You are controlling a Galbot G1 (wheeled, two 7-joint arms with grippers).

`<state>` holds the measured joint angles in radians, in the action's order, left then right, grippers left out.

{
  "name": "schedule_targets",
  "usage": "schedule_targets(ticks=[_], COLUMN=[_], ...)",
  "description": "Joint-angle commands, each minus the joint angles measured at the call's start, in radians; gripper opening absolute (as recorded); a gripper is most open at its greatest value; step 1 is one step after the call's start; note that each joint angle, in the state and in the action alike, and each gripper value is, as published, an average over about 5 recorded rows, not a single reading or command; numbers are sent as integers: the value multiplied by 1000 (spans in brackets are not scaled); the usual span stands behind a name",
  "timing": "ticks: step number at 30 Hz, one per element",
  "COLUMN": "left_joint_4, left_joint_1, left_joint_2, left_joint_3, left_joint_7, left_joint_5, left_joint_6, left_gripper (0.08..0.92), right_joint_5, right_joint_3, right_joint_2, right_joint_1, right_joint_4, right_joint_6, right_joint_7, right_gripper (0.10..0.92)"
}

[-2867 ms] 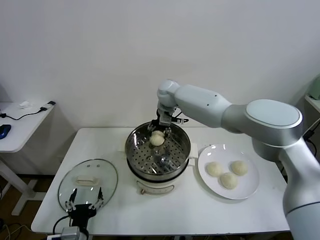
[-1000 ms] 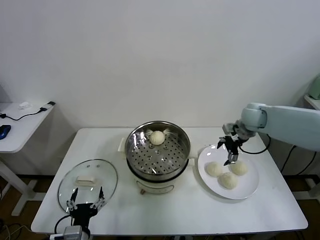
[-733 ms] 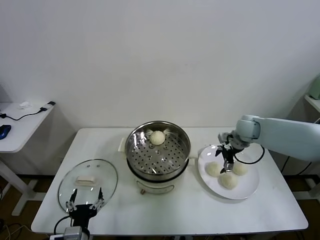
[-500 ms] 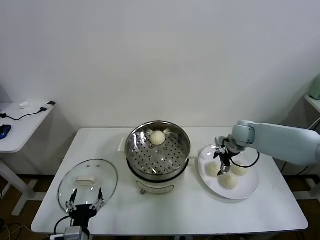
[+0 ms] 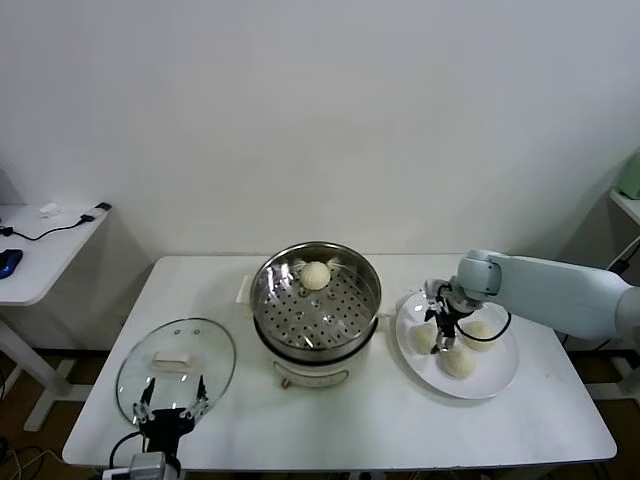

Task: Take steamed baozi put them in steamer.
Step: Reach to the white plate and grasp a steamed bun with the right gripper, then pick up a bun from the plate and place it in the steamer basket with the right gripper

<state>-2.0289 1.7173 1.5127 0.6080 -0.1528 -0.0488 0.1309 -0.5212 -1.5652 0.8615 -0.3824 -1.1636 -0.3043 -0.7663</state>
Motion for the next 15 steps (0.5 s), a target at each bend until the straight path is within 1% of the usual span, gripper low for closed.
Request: schedule_targets(ticks=[1,3,6,10,15], left_joint_4=[-2,-2,-4,-9,-17], left_joint_1=[1,1,2,3,1], left_joint_2=[-1,-1,0,-1,-2], left_joint_3=[0,0,-1,0,-4], left_joint_7=[-1,-2,-4,-6,-5], left_joint_5=[-1,-2,-4,-6,-7], left_joint_6=[0,-1,-2,0,3], left_gripper=[823,823,823,823,823], right_joint_5=[16,18,20,22,-43], right_joint_3=[12,13,16,7,-67], right_joint_2=[3,0,-7,-28,-50], right_joint_1=[18,15,4,-57,-284], right_joint_4=[9,3,-12,-41,-96], right_joint_6=[-6,-7,-7,1,33], right_joint_7=[4,3,0,-22,-93], right_gripper=[675,639,609,595,594])
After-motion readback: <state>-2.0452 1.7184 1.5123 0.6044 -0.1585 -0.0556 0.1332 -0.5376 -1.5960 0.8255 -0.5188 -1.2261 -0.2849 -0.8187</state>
